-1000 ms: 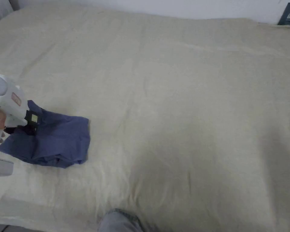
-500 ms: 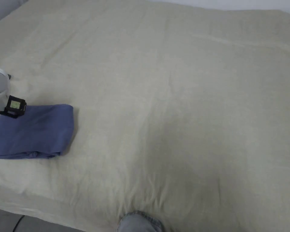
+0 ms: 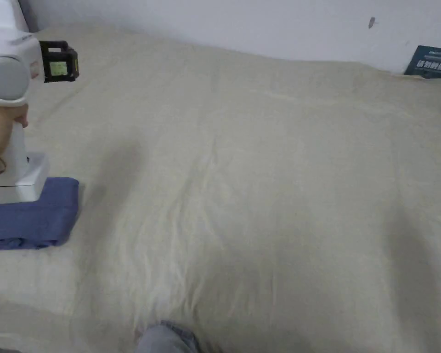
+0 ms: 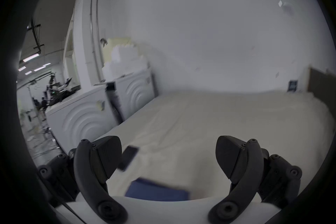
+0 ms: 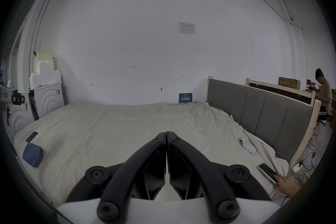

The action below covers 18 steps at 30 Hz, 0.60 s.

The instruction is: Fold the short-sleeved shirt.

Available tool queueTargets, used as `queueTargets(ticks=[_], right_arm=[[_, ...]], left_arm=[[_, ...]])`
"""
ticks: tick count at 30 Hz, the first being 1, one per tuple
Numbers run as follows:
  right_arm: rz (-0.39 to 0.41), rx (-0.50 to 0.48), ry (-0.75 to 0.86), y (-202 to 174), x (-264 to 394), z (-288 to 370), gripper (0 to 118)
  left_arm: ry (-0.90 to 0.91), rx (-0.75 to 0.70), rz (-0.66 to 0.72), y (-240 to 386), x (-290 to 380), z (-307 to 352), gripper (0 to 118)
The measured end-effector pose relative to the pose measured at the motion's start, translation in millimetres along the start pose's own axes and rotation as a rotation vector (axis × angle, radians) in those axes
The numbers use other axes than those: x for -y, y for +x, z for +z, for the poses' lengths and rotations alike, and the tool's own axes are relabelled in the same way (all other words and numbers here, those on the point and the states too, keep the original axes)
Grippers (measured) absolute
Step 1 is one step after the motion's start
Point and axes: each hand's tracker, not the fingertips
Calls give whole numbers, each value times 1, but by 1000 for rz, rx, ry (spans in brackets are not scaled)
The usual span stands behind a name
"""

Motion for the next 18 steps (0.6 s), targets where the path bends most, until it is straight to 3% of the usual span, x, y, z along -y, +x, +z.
queueTargets(ticks=[4,9,14,17,18], right_arm=[[2,-27,20,15,-3,-4,0],[5,-62,44,20,-7,0,0],[-1,-84,61,21,-5,4,0],[-11,-90,61,24,0,7,0],[-12,-90,59,21,2,7,0]], left_arm=[[108,105,56,51,1,36,100],[171,215,27,112,16,71,73],[199,287,12,157,31,107,21],[204,321,44,174,44,121,1],[203,327,44,179,48,126,0]])
